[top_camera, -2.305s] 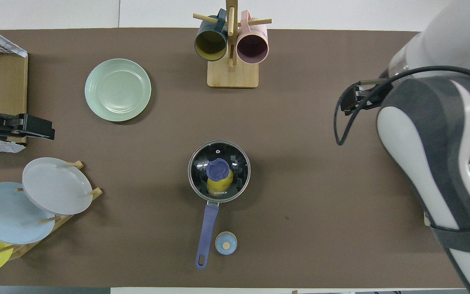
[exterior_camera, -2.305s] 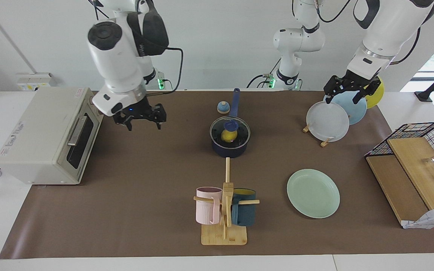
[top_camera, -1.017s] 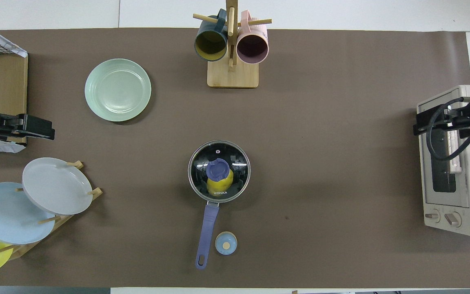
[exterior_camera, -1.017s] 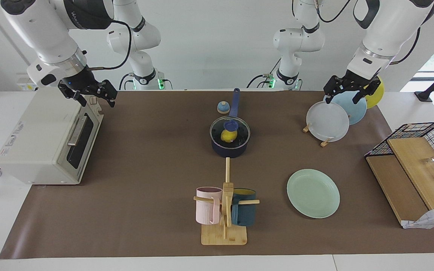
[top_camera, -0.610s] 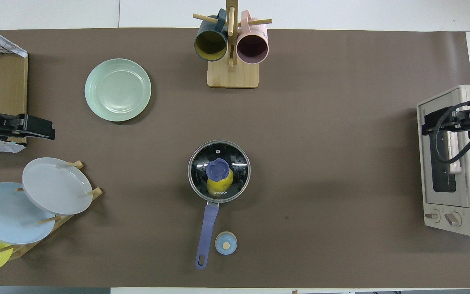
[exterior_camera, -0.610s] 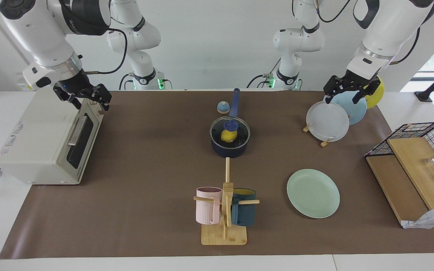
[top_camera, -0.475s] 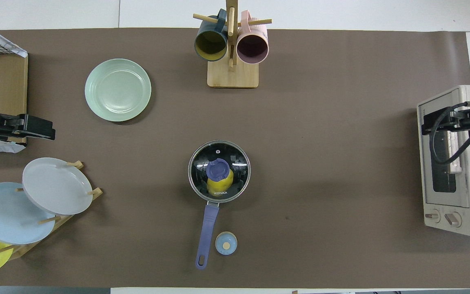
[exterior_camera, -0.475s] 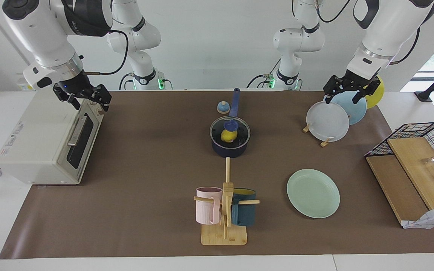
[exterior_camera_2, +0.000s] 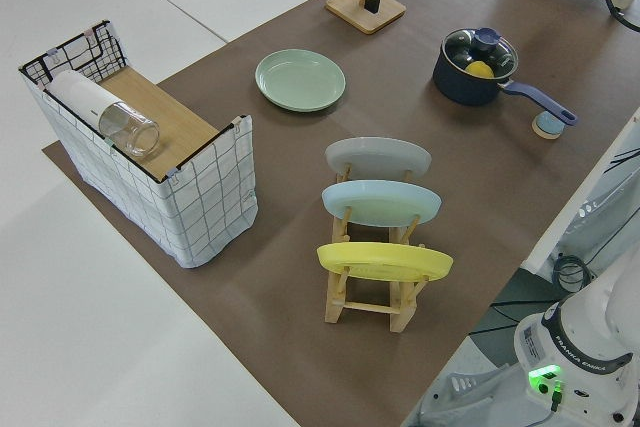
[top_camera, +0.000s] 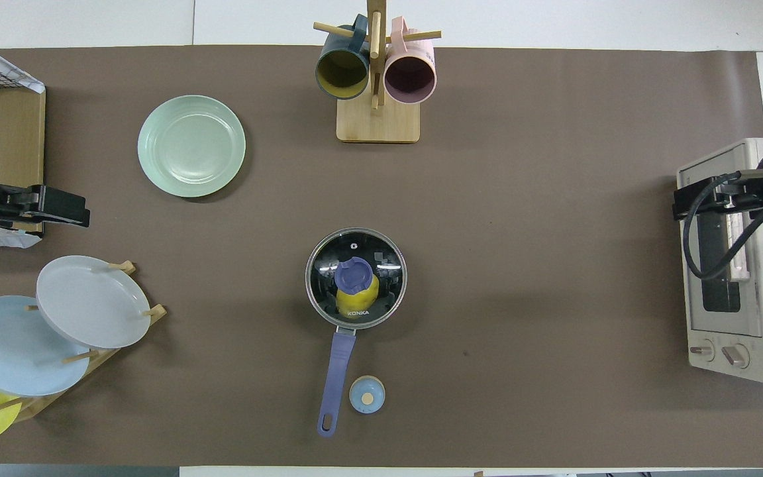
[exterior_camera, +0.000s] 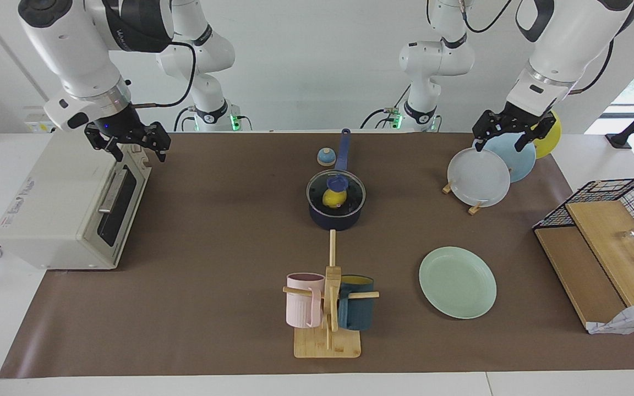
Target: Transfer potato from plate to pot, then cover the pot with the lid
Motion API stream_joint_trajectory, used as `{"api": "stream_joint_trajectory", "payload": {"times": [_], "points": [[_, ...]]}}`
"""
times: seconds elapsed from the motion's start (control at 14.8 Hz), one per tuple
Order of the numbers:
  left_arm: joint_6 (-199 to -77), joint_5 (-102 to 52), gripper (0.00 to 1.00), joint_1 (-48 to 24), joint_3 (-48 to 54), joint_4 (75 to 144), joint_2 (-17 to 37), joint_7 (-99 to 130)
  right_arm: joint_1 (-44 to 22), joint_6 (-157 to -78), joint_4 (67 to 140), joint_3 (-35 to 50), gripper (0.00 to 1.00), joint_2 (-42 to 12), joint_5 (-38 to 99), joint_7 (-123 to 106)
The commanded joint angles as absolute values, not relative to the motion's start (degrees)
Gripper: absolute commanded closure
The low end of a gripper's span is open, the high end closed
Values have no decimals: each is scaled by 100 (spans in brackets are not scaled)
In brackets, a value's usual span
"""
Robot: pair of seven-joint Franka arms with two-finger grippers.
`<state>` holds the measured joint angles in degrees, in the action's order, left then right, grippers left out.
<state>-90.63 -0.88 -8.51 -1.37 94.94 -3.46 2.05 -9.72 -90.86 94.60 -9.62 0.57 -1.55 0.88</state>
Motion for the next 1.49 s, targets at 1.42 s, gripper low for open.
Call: {"api": "stream_joint_trajectory", "payload": {"times": [1.42], "points": [[-9044,0,0,-826,-97,9554,-422,255,-132,-8991,9396,-88,0,114,-141,-35]]}}
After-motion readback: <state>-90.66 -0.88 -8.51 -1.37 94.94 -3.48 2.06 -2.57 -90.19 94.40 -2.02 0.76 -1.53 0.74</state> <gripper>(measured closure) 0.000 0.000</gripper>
